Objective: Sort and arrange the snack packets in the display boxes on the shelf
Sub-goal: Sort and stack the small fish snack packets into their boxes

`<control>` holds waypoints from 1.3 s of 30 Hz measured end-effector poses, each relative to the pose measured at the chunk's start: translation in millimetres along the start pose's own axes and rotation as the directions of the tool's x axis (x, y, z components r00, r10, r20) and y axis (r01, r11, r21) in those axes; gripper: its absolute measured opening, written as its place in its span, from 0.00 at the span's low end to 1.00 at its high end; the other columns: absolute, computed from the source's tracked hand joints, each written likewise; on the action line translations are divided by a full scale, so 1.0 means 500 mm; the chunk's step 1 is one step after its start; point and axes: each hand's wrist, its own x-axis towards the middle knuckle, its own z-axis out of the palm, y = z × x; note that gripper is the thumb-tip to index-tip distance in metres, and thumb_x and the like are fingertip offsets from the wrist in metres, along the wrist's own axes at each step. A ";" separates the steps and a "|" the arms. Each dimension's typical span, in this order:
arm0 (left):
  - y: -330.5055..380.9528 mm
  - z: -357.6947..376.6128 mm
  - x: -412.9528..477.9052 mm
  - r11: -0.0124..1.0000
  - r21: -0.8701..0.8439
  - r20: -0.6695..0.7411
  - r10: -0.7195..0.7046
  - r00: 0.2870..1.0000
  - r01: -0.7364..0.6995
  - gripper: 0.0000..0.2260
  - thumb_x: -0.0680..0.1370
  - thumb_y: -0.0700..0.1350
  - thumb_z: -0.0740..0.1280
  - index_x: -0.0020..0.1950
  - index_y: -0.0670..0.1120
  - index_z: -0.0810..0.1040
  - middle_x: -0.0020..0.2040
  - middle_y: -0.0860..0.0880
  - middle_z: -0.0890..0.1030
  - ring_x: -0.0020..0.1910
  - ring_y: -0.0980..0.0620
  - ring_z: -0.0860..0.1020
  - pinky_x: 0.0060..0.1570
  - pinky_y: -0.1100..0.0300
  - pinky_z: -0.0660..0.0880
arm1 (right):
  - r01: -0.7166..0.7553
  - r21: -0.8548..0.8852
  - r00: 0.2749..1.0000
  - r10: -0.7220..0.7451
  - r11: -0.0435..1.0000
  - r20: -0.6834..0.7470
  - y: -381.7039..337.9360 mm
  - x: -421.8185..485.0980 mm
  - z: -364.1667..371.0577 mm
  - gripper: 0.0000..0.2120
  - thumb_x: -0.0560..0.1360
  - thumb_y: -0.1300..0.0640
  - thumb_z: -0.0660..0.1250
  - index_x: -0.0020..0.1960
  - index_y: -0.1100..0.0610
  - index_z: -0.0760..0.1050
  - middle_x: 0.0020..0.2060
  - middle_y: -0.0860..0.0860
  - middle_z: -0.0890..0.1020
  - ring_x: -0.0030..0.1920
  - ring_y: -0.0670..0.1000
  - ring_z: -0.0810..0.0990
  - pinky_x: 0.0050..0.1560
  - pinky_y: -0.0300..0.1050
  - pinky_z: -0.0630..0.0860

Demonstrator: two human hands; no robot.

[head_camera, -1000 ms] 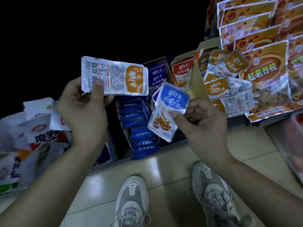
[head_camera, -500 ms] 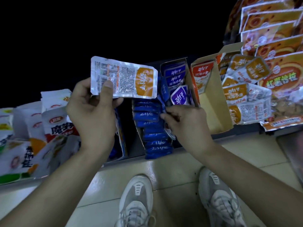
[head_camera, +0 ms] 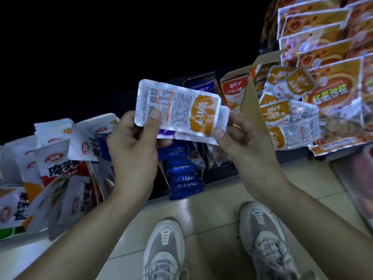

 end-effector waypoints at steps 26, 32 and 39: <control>-0.044 0.092 -0.054 0.590 0.282 0.575 0.527 0.626 -0.756 0.05 0.78 0.44 0.75 0.51 0.45 0.85 0.49 0.55 0.84 0.47 0.59 0.82 0.45 0.62 0.79 | -0.227 0.479 0.945 0.310 0.848 -0.101 0.001 -0.052 -0.129 0.22 0.77 0.45 0.61 0.61 0.60 0.78 0.49 0.58 0.84 0.43 0.53 0.83 0.41 0.45 0.81; -0.010 0.160 -0.074 0.985 0.149 0.370 0.022 0.929 -0.083 0.04 0.74 0.45 0.73 0.48 0.50 0.82 0.45 0.59 0.87 0.45 0.58 0.85 0.41 0.66 0.80 | -0.086 0.295 0.978 0.137 0.952 -0.156 0.015 -0.065 -0.161 0.12 0.74 0.61 0.71 0.57 0.58 0.80 0.50 0.54 0.85 0.50 0.53 0.83 0.47 0.45 0.79; -0.023 0.199 -0.089 0.990 0.123 0.367 -0.109 0.924 0.068 0.03 0.76 0.40 0.72 0.49 0.44 0.82 0.44 0.53 0.87 0.43 0.53 0.86 0.39 0.62 0.82 | -0.026 0.276 0.961 0.100 0.961 -0.258 0.019 -0.069 -0.177 0.05 0.77 0.65 0.67 0.52 0.64 0.78 0.40 0.56 0.86 0.38 0.50 0.84 0.40 0.42 0.79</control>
